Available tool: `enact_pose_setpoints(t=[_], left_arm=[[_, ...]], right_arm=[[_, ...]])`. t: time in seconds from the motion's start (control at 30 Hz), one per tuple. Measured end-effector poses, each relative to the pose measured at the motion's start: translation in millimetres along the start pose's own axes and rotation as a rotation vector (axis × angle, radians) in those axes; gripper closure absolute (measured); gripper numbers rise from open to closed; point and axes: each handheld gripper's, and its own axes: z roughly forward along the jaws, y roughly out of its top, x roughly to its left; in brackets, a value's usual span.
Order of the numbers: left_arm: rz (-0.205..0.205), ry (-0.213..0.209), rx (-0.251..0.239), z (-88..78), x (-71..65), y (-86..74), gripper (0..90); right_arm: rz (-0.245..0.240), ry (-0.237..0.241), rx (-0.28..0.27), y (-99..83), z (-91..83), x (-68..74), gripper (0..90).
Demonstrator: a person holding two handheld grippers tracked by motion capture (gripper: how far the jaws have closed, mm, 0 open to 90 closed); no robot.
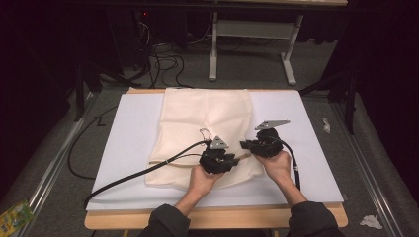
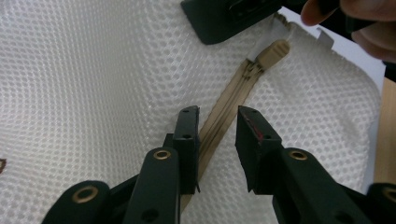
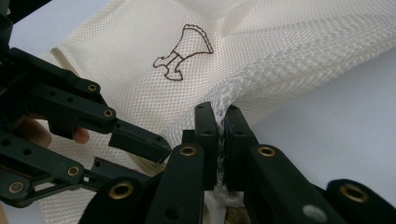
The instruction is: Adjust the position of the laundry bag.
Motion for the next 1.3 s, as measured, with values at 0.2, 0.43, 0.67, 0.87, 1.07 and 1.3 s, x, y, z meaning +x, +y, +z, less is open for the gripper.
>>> enact_pose_setpoints(t=[0.2,0.43,0.67,0.87,1.07,1.3], left_arm=[[0.014,-0.003,-0.001,2.8,-4.1,3.4,67.8],[0.014,-0.006,0.007,5.4,-2.5,4.2,66.3],[0.023,-0.021,-0.004,3.9,-4.0,4.4,62.6],[0.024,-0.056,-0.022,4.1,-6.1,3.6,64.6],[0.011,-0.055,-0.033,9.2,-5.9,5.1,69.3],[0.002,-0.064,-0.049,13.6,-7.2,5.9,77.3]], right_arm=[[0.0,-0.004,0.006,2.2,0.3,3.0,88.2],[-0.016,0.005,0.002,5.2,1.3,7.0,88.2],[-0.003,0.006,0.005,5.7,1.6,6.1,88.2],[-0.005,0.004,0.005,5.3,1.6,4.3,88.2],[-0.005,0.004,0.002,5.2,2.3,5.2,88.2],[-0.001,0.002,0.002,2.2,2.3,4.8,88.2]])
